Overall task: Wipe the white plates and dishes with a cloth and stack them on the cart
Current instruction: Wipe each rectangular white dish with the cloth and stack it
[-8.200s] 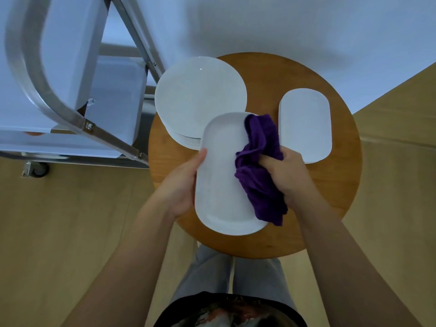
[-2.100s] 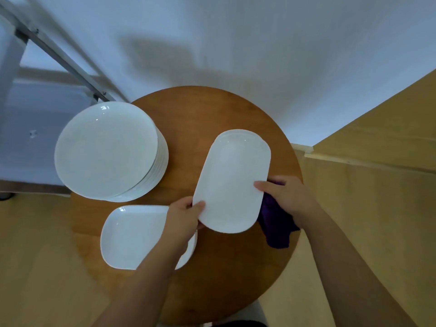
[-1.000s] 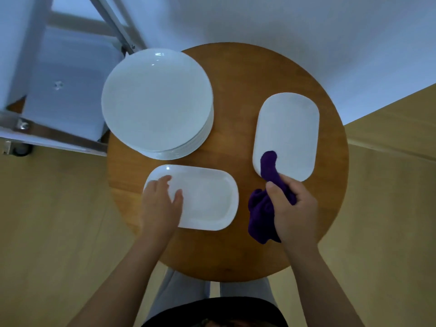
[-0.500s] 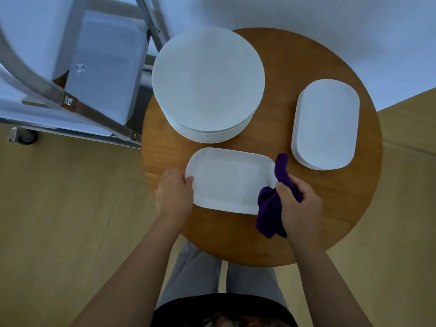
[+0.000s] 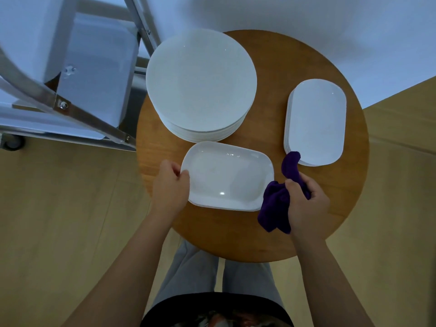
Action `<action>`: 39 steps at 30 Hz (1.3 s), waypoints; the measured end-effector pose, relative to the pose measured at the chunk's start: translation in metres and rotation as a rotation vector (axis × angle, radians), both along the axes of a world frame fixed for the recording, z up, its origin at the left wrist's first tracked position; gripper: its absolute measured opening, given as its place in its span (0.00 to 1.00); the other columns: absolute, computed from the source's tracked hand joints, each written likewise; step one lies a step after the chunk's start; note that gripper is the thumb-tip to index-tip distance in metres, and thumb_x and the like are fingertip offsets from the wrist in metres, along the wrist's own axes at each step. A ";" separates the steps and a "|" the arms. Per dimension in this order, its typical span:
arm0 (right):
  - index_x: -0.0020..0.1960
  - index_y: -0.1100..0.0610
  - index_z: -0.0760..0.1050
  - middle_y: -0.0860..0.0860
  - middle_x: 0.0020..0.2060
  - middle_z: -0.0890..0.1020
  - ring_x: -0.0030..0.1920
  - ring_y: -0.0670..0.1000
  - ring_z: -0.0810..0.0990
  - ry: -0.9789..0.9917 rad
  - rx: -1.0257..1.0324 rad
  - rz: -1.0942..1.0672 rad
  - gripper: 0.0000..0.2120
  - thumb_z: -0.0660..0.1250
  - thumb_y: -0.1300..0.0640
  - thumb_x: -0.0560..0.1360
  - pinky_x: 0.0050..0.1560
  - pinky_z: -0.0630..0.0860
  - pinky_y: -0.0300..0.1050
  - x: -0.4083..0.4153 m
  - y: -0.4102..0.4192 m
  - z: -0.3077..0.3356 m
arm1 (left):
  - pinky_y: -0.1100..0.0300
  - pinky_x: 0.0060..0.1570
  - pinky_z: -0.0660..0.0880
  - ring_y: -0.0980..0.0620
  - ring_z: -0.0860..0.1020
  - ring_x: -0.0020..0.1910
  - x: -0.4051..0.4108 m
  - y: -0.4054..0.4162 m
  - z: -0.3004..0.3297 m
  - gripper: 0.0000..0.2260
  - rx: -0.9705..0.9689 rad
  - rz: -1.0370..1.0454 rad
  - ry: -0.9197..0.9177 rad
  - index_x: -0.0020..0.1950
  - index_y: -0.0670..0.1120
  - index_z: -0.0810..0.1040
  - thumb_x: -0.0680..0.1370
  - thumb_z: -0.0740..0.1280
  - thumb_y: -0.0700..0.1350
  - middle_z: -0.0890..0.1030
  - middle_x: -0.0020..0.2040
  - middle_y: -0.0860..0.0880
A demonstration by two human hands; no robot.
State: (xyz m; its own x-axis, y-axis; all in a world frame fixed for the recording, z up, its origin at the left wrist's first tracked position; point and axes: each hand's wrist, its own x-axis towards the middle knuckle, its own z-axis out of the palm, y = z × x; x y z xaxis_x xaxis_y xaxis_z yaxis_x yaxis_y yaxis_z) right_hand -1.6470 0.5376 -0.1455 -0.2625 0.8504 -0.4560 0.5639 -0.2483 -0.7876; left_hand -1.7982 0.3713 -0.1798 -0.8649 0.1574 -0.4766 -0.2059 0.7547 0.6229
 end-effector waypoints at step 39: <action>0.77 0.56 0.43 0.52 0.77 0.44 0.75 0.51 0.39 -0.141 0.358 0.635 0.37 0.50 0.43 0.73 0.72 0.38 0.43 -0.054 -0.083 0.027 | 0.60 0.43 0.81 0.53 0.83 0.46 0.066 0.014 0.075 0.26 0.674 0.304 -0.334 0.51 0.49 0.80 0.71 0.52 0.65 0.84 0.45 0.47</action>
